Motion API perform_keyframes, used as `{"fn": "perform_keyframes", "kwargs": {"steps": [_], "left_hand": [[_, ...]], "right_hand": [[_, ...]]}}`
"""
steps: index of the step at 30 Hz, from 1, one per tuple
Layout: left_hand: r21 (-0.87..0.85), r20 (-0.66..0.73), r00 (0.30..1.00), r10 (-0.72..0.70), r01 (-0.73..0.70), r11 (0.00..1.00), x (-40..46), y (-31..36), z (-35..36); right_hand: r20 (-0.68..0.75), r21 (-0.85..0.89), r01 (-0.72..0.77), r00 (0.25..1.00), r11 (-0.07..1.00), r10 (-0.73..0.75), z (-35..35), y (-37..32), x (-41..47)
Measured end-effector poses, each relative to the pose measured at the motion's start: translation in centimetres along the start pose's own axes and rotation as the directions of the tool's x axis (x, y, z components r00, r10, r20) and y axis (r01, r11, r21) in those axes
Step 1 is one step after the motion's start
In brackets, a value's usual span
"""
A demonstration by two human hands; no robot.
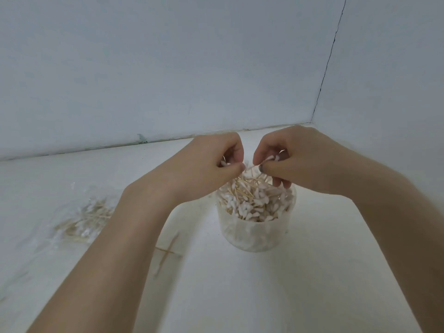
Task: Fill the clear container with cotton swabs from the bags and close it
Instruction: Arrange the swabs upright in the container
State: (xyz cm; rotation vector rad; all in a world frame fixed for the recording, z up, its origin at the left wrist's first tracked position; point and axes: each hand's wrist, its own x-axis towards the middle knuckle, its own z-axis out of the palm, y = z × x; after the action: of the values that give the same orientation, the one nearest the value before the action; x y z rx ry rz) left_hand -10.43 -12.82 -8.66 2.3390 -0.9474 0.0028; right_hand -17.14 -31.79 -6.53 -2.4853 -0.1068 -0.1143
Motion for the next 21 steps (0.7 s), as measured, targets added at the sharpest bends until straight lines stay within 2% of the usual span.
{"fn": "perform_keyframes", "kwargs": {"steps": [7,13,18,21], "left_hand": [[-0.07,-0.063,0.996,0.07,-0.074,0.995,0.0,0.4,0.0],[-0.17,-0.049,0.998,0.047,-0.055,0.984,0.0,-0.1,0.7],[-0.157,-0.046,0.997,0.055,-0.062,0.986,0.1,0.1,1.2],[-0.239,-0.091,0.995,0.032,-0.053,0.97,0.0,-0.2,0.6]], "right_hand": [[-0.082,0.044,0.019,0.997,0.999,-0.015,-0.6,-0.2,0.0],[-0.081,0.012,0.013,0.997,1.0,-0.012,-0.1,-0.1,0.1],[-0.091,-0.064,0.019,0.995,0.998,-0.025,0.9,0.1,0.6],[-0.115,0.018,0.003,0.993,1.0,-0.001,1.0,0.5,0.9]]}}
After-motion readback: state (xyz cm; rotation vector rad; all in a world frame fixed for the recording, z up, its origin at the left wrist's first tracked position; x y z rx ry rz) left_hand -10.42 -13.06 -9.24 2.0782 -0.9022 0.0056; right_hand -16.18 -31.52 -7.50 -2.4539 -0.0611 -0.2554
